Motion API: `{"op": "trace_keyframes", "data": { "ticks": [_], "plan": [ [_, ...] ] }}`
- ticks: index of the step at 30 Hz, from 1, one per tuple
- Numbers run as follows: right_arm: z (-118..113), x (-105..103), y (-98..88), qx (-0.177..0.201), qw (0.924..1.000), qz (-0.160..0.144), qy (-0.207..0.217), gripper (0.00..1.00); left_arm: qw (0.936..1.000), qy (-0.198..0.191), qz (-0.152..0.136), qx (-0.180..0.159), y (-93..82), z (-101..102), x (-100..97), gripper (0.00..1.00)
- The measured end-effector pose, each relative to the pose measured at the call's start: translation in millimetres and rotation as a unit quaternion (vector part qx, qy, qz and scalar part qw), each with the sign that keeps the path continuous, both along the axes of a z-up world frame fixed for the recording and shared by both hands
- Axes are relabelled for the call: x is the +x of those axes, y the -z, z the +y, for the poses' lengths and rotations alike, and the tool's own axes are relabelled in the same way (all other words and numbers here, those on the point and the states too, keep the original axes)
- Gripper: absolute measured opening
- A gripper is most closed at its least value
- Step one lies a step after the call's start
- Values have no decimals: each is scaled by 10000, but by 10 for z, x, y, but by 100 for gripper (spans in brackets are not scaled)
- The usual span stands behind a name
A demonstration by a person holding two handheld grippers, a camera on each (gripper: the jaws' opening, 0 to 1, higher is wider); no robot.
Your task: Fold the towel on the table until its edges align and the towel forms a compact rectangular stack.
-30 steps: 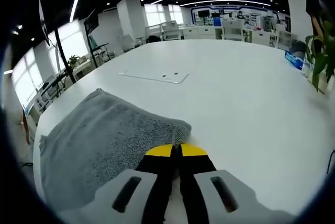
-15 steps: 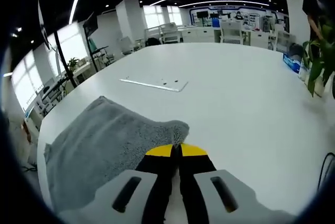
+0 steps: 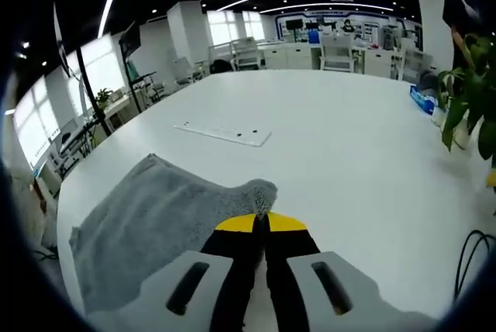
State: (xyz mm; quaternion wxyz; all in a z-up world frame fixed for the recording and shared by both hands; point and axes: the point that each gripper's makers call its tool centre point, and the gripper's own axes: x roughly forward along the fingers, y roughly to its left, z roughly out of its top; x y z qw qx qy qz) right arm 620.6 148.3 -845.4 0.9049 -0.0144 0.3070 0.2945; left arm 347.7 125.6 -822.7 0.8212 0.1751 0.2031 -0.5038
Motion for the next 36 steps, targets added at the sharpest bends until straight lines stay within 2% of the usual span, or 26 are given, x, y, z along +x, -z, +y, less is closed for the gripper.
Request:
{"op": "trace_keyframes", "data": {
  "ticks": [4,12,20,26,36],
  "plan": [
    [28,33,-68,-90,9999,-33,62,1,9999,-79,-67,-62,-98,78,20,3],
    [199,89,-244,-32,9999,-117,91,1,9990,-337,-192,-199,-322,293,30,3],
    [410,91,-361,-1,9999,-126,77,1,9973,-671,-246,-157,-437,588,41,3],
    [565,85,-478,44,9998,-165,46,1,9958,-834,-290,-259,-527,757,27,3],
    [828,55,-662,163,9995,-266,-12,1,9932,-1090,-320,-252,-605,1089,-65,3]
  ]
}}
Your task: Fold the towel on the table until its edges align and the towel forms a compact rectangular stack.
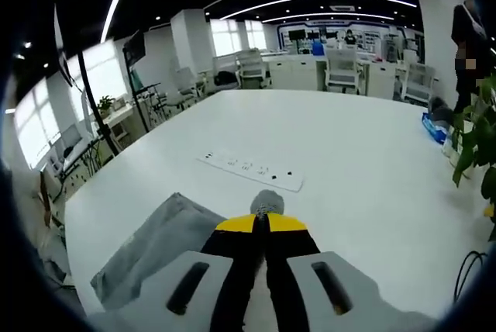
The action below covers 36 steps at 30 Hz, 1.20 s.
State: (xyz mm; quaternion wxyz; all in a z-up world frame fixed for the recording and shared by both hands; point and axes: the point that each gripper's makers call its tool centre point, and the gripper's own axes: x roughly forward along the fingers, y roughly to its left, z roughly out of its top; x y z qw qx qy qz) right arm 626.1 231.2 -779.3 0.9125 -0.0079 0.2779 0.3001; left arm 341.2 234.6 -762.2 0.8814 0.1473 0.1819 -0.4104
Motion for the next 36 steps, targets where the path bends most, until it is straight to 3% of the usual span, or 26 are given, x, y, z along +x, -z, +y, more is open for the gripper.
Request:
{"op": "trace_keyframes", "data": {
  "ticks": [11,18,31,36],
  "plan": [
    [451,-53,-145,90,9998,-157,-118,1,9986,-519,-8,-91,-11,423,-78,3],
    [787,-121,-207,166,9992,-197,-299,1,9976,-676,56,-140,10,586,-145,3],
    [1085,-179,-271,200,9990,-214,-333,1,9945,-1000,222,-214,68,953,-194,3],
    [1257,-217,-231,195,9984,-233,-487,1,9931,-1103,378,-146,169,1109,-227,3]
  ]
}}
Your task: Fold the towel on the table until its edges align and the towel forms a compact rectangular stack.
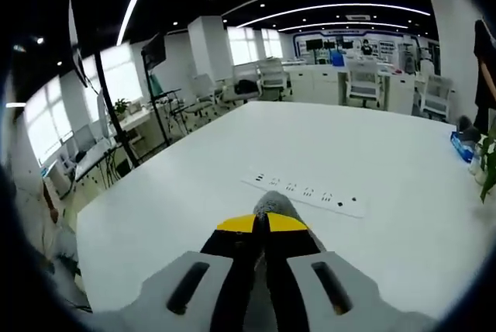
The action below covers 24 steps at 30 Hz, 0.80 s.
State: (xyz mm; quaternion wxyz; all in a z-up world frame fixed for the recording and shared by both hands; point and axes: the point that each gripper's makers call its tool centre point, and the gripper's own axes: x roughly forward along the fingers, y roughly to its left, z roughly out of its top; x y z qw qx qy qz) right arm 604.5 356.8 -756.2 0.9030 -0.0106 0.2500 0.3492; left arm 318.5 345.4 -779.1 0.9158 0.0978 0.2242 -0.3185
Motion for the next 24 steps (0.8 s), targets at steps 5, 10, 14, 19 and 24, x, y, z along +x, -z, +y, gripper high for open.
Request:
{"op": "trace_keyframes", "data": {
  "ticks": [5,10,14,19,24],
  "plan": [
    [189,-44,99,-90,9999,12,-122,1,9997,-79,216,13,149,141,-36,3],
    [322,-40,222,-158,9997,90,-133,1,9990,-194,389,-53,259,263,-50,3],
    [407,-35,284,-185,9996,133,-159,1,9981,-319,511,-152,319,378,-40,3],
    [518,-21,358,-231,9994,182,-205,1,9965,-489,636,-245,394,486,-43,3],
    [629,-24,533,-338,9987,250,-280,1,9928,-670,927,-369,528,572,-42,3]
  ]
}}
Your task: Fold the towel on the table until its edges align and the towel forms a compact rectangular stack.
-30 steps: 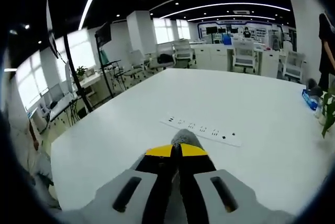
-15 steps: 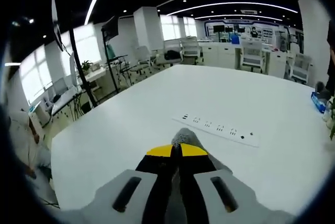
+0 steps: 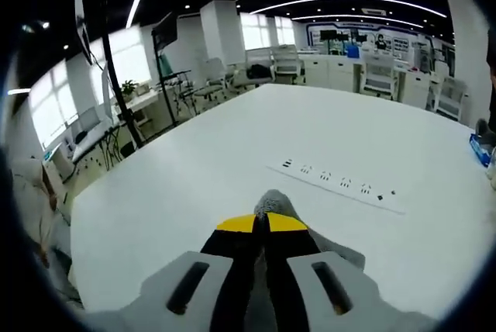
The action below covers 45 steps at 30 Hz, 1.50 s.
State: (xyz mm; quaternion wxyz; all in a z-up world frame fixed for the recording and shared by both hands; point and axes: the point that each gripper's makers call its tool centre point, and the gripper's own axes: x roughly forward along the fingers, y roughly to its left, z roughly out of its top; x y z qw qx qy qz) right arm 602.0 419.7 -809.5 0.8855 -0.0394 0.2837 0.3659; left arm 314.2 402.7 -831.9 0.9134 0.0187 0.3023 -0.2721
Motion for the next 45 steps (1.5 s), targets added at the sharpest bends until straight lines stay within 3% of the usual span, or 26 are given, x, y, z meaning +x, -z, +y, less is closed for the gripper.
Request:
{"op": "trace_keyframes", "data": {
  "ticks": [7,10,18,27,33,38,45],
  "plan": [
    [119,0,188,-52,9999,144,-32,1,9994,-93,344,-30,167,116,-29,3],
    [165,16,284,-144,9997,159,-79,1,9978,-240,577,-220,283,170,-31,3],
    [291,129,564,-266,9993,192,-169,1,9958,-301,844,-207,507,280,-50,3],
    [368,153,767,-574,9975,106,-406,2,9931,-384,1068,-291,636,308,-72,3],
    [412,106,800,-585,9969,33,-529,4,9926,-340,1146,-217,733,337,-79,3],
    [431,36,754,-728,9920,-177,-1014,13,9923,-319,1189,-148,762,344,-75,3],
    [275,-5,622,-651,9934,-170,-930,17,9926,-291,1177,-26,758,335,-67,4]
  ]
}}
